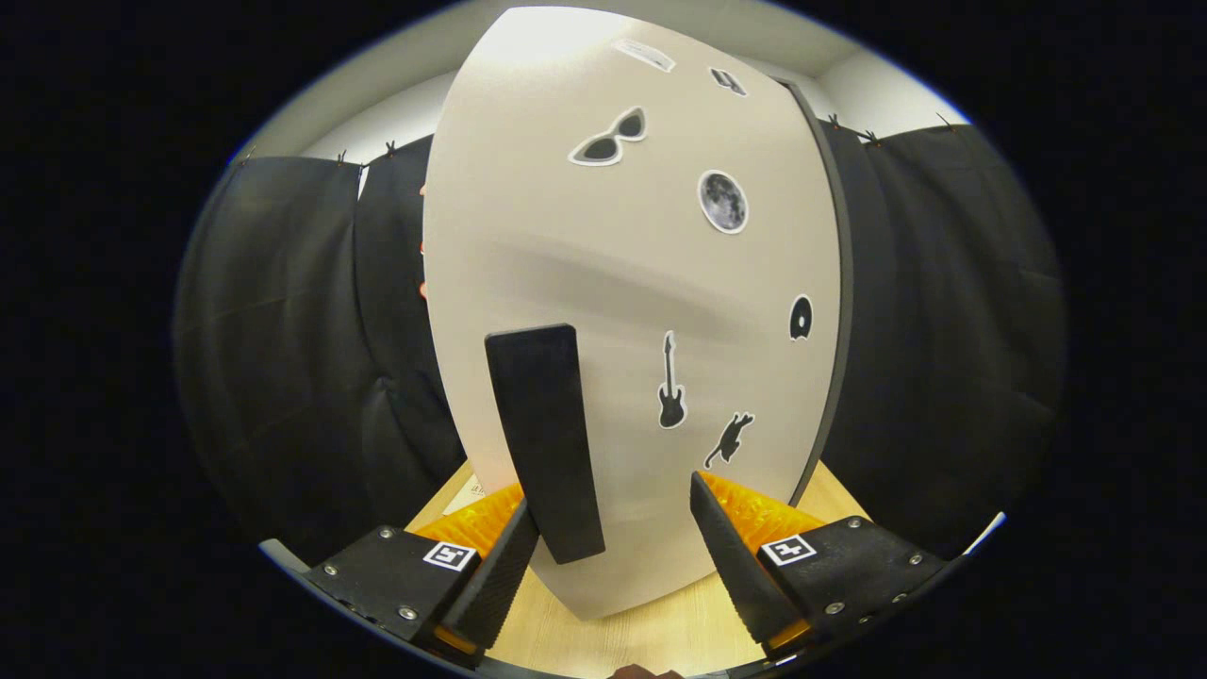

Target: Open the shoe cabinet door, grab the shoes and put them into the shoe cabinet, then close the shoe cabinet door.

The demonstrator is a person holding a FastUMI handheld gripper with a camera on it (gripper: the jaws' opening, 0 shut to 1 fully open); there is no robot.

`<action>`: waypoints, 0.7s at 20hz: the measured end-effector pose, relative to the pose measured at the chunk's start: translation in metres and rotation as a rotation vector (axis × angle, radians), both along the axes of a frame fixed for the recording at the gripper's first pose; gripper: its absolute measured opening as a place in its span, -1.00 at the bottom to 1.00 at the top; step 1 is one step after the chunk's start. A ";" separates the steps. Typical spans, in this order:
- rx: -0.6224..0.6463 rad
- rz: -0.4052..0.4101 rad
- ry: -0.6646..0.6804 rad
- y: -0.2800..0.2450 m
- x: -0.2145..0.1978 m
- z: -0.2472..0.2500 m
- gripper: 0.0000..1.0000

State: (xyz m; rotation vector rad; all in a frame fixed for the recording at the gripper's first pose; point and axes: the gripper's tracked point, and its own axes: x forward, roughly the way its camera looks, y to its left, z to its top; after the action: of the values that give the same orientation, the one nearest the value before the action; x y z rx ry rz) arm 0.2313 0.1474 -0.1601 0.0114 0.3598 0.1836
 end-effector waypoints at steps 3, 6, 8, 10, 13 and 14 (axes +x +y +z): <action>-0.010 0.026 -0.001 0.007 0.008 0.002 0.91; 0.029 0.051 0.001 0.019 0.025 -0.004 0.92; 0.050 0.052 0.001 0.026 0.032 -0.005 0.92; 0.053 0.045 -0.008 0.030 0.038 -0.004 0.93; 0.030 0.055 -0.023 0.038 0.053 -0.004 0.92; 0.025 0.057 -0.026 0.041 0.056 -0.004 0.92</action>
State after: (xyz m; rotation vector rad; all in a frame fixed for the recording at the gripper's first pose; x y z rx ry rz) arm 0.2873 0.1879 -0.1644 0.0232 0.3326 0.2440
